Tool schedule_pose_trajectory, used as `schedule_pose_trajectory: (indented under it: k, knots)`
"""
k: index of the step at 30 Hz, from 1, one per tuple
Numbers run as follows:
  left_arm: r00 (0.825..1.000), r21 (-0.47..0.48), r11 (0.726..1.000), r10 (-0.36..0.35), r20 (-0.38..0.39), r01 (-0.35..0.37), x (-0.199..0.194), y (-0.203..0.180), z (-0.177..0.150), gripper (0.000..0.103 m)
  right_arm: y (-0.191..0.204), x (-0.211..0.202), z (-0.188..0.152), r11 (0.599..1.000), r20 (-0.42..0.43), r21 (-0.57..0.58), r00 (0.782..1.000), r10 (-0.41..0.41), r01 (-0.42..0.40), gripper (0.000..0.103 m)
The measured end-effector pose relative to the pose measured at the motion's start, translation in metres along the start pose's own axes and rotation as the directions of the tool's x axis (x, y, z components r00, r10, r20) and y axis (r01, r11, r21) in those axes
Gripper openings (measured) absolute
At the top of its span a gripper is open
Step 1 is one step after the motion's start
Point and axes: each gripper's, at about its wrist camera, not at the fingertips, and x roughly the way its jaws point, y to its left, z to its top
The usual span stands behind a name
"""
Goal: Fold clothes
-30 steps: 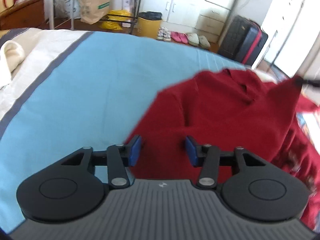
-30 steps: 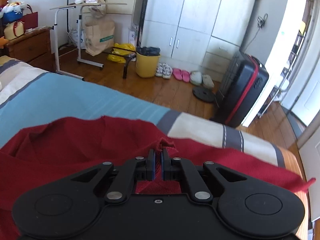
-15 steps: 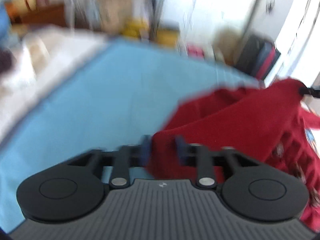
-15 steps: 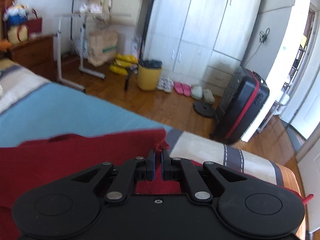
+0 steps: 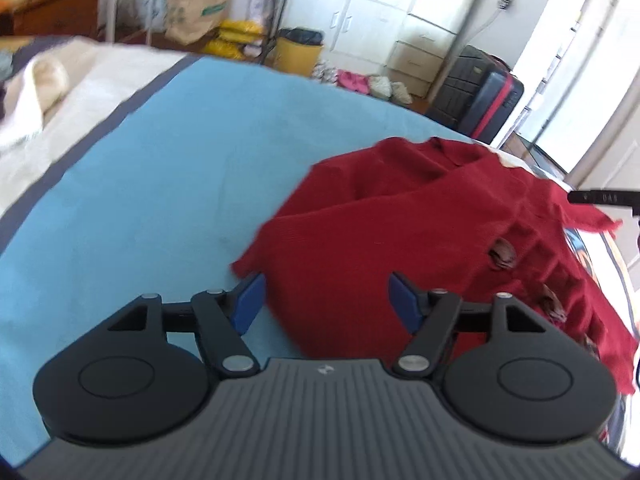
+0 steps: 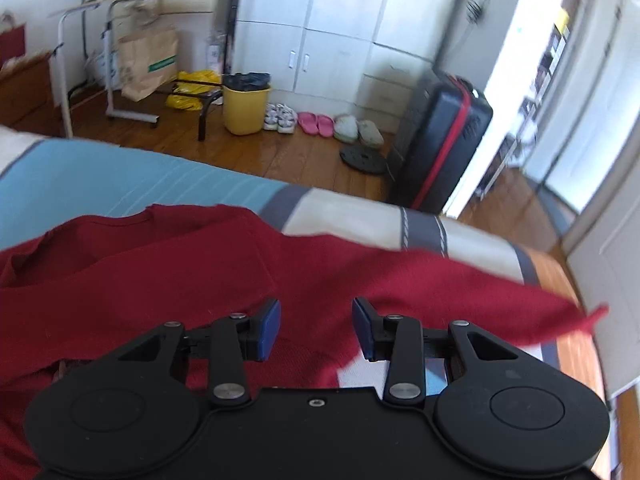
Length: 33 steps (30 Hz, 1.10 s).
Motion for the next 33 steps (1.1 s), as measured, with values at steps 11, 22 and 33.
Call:
schedule_pose_trajectory:
  k: [11, 22, 33]
  knots:
    - [0.957, 0.044, 0.961, -0.266, -0.113, 0.272, -0.005, -0.117, -0.007, 0.068, -0.084, -0.026, -0.040, 0.996, 0.069, 0.087, 0.998, -0.010, 0.004, 0.055]
    - [0.959, 0.434, 0.859, -0.204, -0.199, 0.273, 0.071, -0.308, 0.007, 0.068, -0.228, -0.008, -0.096, 0.880, 0.075, 0.470, 0.997, 0.033, -0.064, 0.055]
    - [0.981, 0.530, 0.835, -0.056, -0.185, 0.147, 0.198, -0.389, 0.045, 0.052, -0.319, 0.064, -0.100, 0.634, 0.006, 0.771, 0.995, 0.099, -0.068, 0.056]
